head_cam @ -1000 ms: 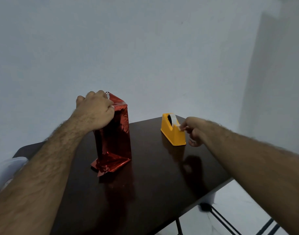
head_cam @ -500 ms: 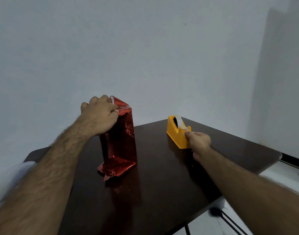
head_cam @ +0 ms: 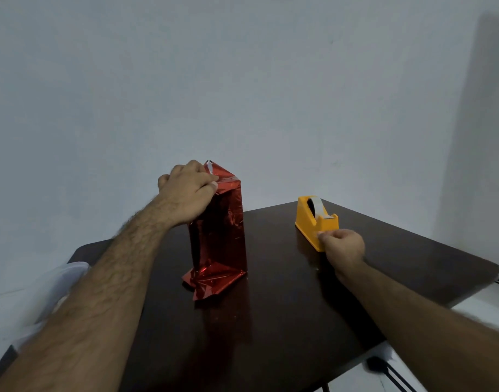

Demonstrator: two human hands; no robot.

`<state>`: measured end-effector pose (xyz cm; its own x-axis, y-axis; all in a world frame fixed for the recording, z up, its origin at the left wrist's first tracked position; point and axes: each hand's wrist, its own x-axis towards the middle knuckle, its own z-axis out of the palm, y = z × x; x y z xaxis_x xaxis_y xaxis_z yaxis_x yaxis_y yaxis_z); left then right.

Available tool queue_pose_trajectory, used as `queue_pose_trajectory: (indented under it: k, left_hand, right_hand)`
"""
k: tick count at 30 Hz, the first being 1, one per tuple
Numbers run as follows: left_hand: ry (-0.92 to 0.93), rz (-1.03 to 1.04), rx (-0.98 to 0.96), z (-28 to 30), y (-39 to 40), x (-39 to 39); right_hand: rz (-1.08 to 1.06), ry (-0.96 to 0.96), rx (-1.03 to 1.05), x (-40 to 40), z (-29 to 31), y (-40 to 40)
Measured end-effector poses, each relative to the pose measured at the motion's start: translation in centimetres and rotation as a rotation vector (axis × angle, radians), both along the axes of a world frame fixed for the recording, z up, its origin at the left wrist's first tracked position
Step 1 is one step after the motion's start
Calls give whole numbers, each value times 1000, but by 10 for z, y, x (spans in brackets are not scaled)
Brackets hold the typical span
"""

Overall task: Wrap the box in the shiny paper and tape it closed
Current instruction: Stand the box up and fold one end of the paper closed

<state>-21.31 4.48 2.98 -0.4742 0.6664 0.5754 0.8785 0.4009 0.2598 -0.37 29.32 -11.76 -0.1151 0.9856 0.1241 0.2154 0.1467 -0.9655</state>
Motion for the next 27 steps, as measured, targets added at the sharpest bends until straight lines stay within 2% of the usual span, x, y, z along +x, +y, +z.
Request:
queue_pose_trajectory:
  k: [5,7,11,14,18,22,27]
  left_hand:
    - [16,3,-31,2,-1,0]
    - [25,5,-39,2,-2,1]
    - [37,14,-67,2,-2,1]
    - [54,30,-97,3,-2,2]
    - [49,32,-114,6,-3,2]
    - [38,25,-125,7,-4,3]
    - [37,19,-126,6,-4,2]
  right_hand:
    - [170,48,461,-19,33,-34]
    - [335,138,502,-35,70,-56]
    - [628,293,415,-71,140,-78]
    - [737,191,433,-87,177,-80]
    - [803,-69,414,-99,205,-80]
    - [816,-306,345,-104,216,-83]
    - [773,-457,310,-111,217,-87]
